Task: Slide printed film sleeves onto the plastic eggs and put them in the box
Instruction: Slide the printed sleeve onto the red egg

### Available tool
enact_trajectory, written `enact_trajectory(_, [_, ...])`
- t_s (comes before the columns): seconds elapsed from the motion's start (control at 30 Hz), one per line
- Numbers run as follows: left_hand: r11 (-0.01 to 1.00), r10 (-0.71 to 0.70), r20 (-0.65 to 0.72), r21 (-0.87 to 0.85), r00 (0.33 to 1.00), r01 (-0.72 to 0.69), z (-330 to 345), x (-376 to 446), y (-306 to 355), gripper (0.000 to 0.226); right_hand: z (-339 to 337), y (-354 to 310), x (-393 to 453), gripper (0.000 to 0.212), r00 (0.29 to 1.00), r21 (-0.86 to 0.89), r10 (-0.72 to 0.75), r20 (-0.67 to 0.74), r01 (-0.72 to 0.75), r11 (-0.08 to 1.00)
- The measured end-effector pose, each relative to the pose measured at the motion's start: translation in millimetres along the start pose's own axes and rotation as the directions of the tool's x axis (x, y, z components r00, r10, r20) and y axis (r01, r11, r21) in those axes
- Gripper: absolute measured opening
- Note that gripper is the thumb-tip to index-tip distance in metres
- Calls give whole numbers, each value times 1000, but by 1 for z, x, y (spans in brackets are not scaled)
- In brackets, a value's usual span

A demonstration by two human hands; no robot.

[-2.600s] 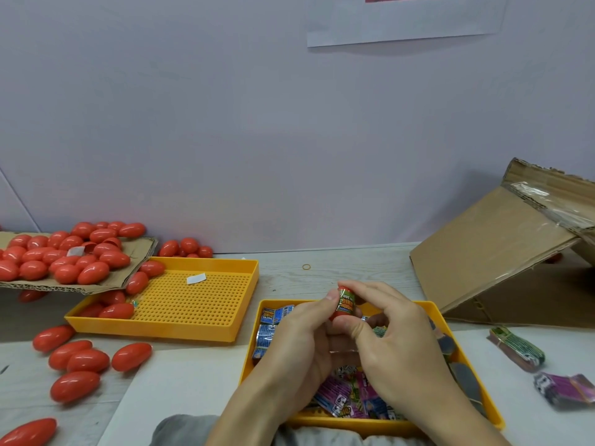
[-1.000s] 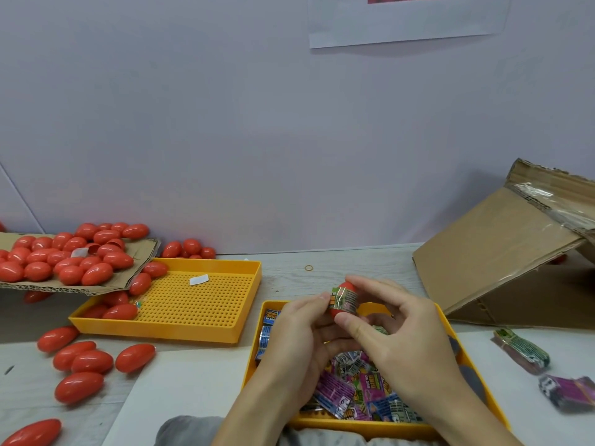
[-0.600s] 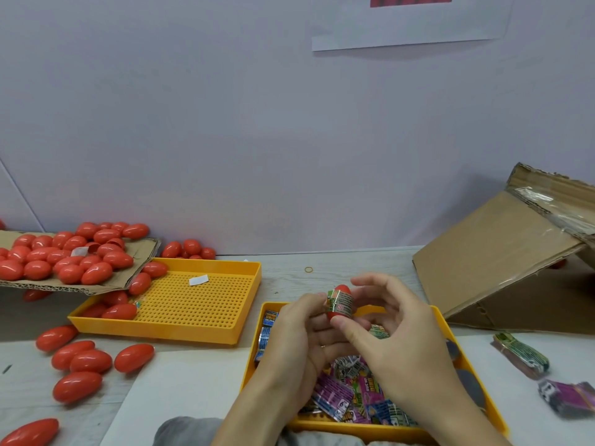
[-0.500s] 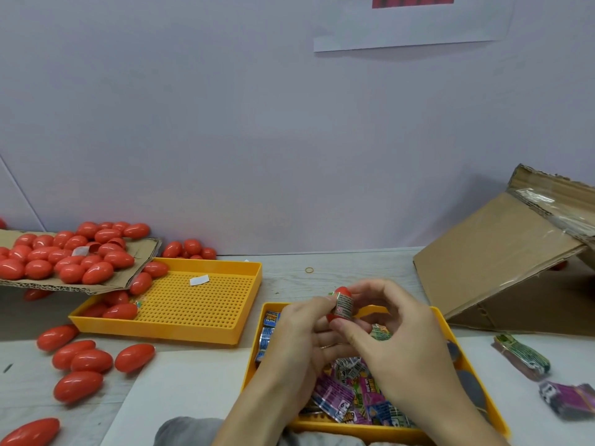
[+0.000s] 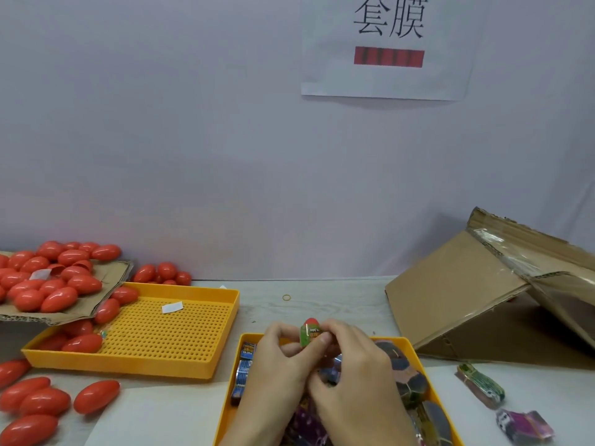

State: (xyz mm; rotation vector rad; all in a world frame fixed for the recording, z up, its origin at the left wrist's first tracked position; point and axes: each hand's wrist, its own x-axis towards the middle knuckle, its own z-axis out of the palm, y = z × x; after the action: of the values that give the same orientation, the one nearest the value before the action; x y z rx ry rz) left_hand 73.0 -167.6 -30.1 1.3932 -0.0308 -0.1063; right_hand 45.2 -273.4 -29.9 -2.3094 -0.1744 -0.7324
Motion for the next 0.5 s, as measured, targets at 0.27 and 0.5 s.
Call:
enact_trajectory(0.27, [985,-144,-89,-112,986,134,-3,8,2,25,-7,-3,13,14,772,219,620,141,-635,741])
enact_trajectory(0.5, [994,-74,-160,-87,984,60,-11,13,8,24,-37,6,40,22,460,700,738,494,-714,-24])
